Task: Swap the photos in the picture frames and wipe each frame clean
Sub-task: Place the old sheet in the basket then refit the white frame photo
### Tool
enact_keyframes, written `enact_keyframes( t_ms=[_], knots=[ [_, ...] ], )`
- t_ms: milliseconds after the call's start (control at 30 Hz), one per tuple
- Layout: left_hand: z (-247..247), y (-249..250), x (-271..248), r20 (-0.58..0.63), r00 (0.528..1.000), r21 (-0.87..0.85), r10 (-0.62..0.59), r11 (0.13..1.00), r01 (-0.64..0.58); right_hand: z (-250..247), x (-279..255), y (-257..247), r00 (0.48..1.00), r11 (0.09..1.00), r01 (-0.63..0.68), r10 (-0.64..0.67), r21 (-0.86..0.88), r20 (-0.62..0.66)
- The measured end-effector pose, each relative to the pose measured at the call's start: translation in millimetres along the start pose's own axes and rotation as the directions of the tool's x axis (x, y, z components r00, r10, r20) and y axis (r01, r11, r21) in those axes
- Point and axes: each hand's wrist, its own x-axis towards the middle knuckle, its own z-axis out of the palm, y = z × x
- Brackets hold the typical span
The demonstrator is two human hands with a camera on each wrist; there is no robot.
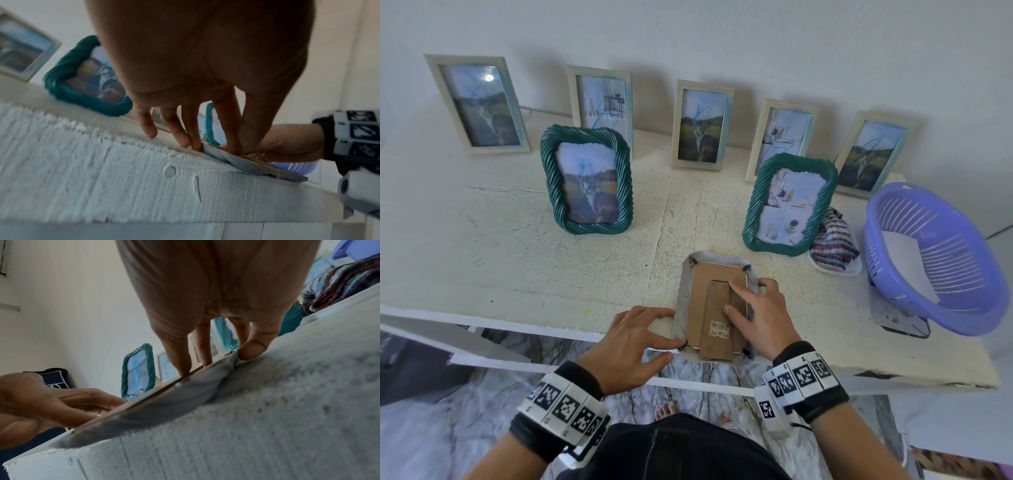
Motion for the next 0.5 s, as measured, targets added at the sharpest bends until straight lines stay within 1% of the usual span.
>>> enact_keyframes(
  t_ms=[100,133,200,267,367,500],
  knots=[
    [-1.9,2.1,-1.4,0.028,1.000,0.091,0.012,0.996,-0.015,1.7,0.9,1.5,1.000,1.000,0.006,-0.006,-0.005,-0.003],
    [-1.4,3.3,-1.3,0.018,1.000,0.097,0.006,0.995,-0.008,2.3,1.2,2.1,1.000,1.000,0.009,-0.009,-0.008,-0.004],
    [0.9,8.5,2.3,-0.049,0.998,0.073,-0.041,0.996,0.044,3.1,1.6,2.9,1.000,1.000,0.014,-0.014,-0.010,-0.006],
    [5.5,16.2,8.8,-0.130,0.986,0.055,-0.108,0.992,0.116,3.3,1.7,3.3,1.000,1.000,0.013,-0.013,-0.015,-0.005],
    [15.1,21.2,14.6,-0.241,0.961,0.089,-0.134,0.983,0.159,3.4,1.4,3.0,1.000,1.000,0.007,-0.007,-0.024,-0.002],
    [17.1,24.2,14.2,-0.289,0.945,0.057,-0.155,0.982,0.179,2.6,0.9,2.3,1.000,1.000,0.008,-0.008,-0.011,-0.006]
  ],
)
